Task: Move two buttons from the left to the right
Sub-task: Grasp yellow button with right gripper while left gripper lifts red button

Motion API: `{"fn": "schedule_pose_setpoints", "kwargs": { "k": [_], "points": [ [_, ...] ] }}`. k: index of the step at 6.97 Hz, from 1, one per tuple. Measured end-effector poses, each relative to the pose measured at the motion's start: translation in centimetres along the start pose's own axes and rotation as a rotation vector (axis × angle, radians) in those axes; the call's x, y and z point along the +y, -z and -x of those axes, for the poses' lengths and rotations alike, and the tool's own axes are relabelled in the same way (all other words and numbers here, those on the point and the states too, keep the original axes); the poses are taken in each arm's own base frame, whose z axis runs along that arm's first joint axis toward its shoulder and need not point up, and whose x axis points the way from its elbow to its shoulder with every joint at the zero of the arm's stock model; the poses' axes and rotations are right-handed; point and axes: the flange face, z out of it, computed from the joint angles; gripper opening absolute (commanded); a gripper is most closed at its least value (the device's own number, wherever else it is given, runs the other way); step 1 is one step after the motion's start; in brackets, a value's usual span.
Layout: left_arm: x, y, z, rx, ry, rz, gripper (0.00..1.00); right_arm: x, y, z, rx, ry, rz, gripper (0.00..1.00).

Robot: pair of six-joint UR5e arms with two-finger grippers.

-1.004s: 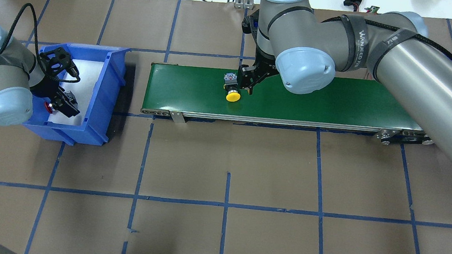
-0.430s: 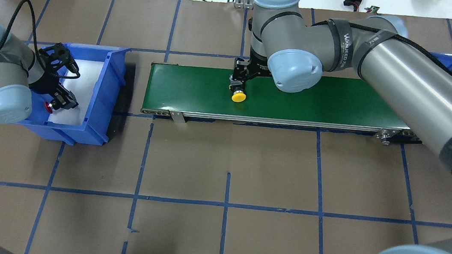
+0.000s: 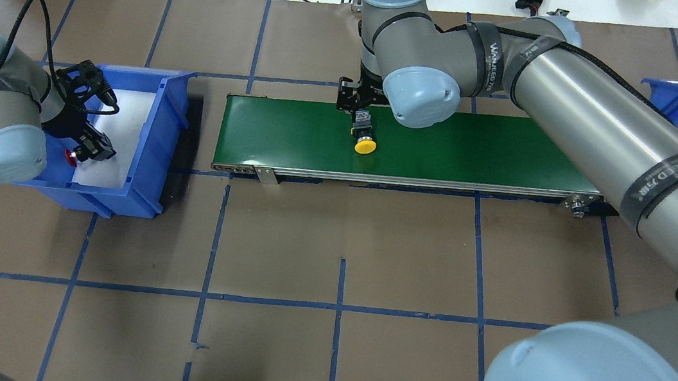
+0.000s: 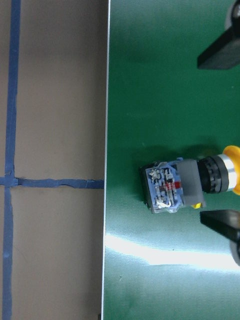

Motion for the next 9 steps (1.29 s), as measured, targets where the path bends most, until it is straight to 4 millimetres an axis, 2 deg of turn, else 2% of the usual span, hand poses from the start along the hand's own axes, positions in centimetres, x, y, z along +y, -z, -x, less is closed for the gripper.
{"fn": "schedule_pose_setpoints", "kwargs": {
  "k": [1,2,3,4,5,6,7,9],
  "points": [
    [-0.3,0.8,0.4,-0.004,0.001,-0.002,0.10,-0.3,-0.7,0.3,0.003,0.024,0.006,0.99],
    [-0.9,2.8,1.5,-0.004,0.013,0.004,0.10,-0.5,-1.3,0.4,0.003,0.060,0.012,0.96],
    [-1.9,5.7,3.0,0.008,0.038,0.020,0.10,-0.5,-1.8,0.6,0.000,0.080,0.019,0.88],
    [-3.2,8.9,4.3,0.038,0.073,0.043,0.08,-0.6,-2.3,0.7,-0.001,0.088,0.025,0.66],
    [-5.1,11.6,4.6,0.065,0.133,0.061,0.08,-0.6,-2.4,0.7,0.000,0.092,0.026,0.45],
    [-7.5,13.2,3.7,0.077,0.208,0.073,0.08,-0.7,-2.4,0.7,0.003,0.093,0.025,0.24],
    [-9.6,13.9,2.3,0.078,0.273,0.078,0.08,-0.7,-2.4,0.7,0.006,0.093,0.027,0.11],
    [-12.0,14.2,0.4,0.058,0.392,0.101,0.08,-0.6,-2.3,0.6,0.009,0.101,0.030,0.08]
  ]
}}
